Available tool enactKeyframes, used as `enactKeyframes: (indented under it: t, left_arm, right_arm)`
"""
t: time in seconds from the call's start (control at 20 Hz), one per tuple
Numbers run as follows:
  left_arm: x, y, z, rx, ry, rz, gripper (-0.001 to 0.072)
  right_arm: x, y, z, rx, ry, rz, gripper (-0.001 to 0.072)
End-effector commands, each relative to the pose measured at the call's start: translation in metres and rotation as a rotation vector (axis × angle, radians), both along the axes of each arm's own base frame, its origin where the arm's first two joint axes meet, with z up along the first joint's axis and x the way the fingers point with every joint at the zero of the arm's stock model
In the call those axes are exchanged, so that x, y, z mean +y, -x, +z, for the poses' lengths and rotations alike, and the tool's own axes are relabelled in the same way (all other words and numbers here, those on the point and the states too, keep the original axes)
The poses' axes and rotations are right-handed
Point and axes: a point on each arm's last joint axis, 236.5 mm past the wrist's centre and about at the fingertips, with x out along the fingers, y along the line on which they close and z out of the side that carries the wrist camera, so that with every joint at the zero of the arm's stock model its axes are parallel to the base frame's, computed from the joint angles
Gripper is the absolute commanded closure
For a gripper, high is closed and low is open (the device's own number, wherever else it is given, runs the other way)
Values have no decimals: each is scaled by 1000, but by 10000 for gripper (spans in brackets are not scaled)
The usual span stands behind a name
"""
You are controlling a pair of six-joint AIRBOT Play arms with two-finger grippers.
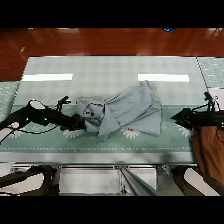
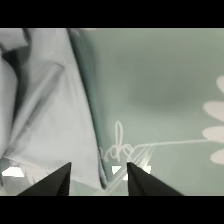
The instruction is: Fold the shirts.
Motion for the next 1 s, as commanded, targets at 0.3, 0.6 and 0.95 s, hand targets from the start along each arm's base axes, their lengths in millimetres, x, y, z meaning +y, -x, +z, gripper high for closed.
enactKeyframes:
  t: [0.3,0.6,0.95]
  left_arm:
    - [-2,-7,23,-83,7,-5,689]
    - [-3,-9,28,-97,12,6,688]
    - [-3,-57,88,-285,30,36,689]
  right_arm:
    - [57,43,-38,154,-51,118,306]
    - [99,12,-59,138,-115,76,320]
    - [120,-72,54,-204,-114,273,689]
